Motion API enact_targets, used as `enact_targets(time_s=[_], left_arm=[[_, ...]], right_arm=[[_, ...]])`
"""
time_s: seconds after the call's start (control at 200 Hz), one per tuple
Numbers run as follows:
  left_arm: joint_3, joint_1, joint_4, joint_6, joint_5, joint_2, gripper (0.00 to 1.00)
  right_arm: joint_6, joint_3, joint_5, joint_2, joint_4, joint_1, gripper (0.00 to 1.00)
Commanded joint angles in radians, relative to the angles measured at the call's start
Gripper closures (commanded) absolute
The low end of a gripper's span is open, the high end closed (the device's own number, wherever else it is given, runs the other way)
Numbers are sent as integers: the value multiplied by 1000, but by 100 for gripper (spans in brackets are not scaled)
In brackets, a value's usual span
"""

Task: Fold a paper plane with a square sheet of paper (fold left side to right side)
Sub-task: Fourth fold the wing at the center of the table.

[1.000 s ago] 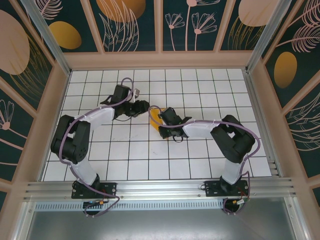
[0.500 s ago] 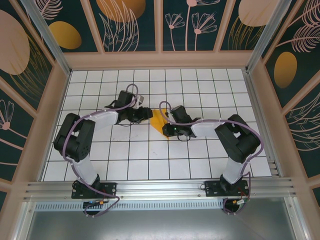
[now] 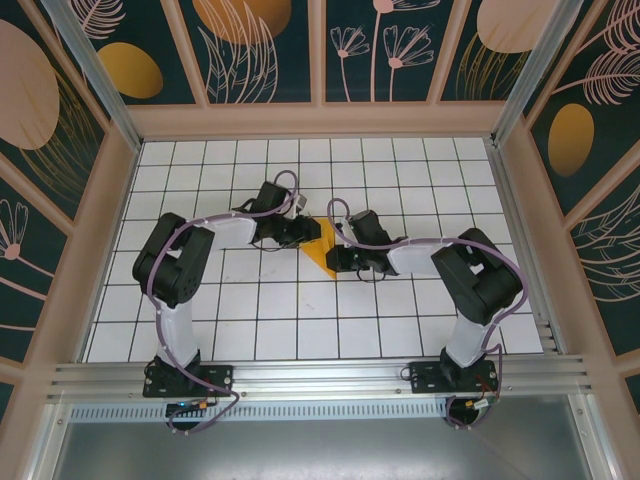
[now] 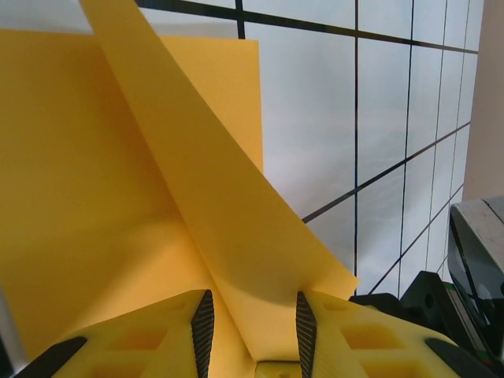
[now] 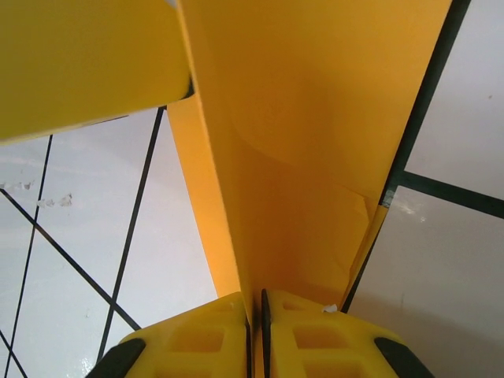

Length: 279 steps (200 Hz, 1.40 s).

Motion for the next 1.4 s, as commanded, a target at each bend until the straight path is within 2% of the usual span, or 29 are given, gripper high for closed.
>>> enact_targets(time_s=[0.0,0.225,0.731,1.121,1.306,1.391], left_arm=[[33,-10,-7,-2,6,40,63],[44,-21,-11,-1,5,74,63],[63,-27,-103,32,-90,123,61],[71,-27,-137,40,-131,152,62],[73,-27,-143,43,-134,148,62],[73,-27,-144,43,-136,146,61]], right_arm=[[17,-17,-29,7,38,-10,85],[22,-24,-41,22,53,-18,85],[35,-7,-80,49,64,-28,81],[29,-7,-116,-31,22,-46,68],[26,-8,-178,-100,9,-82,58],[25,4,-199,-104,11,-140,57]])
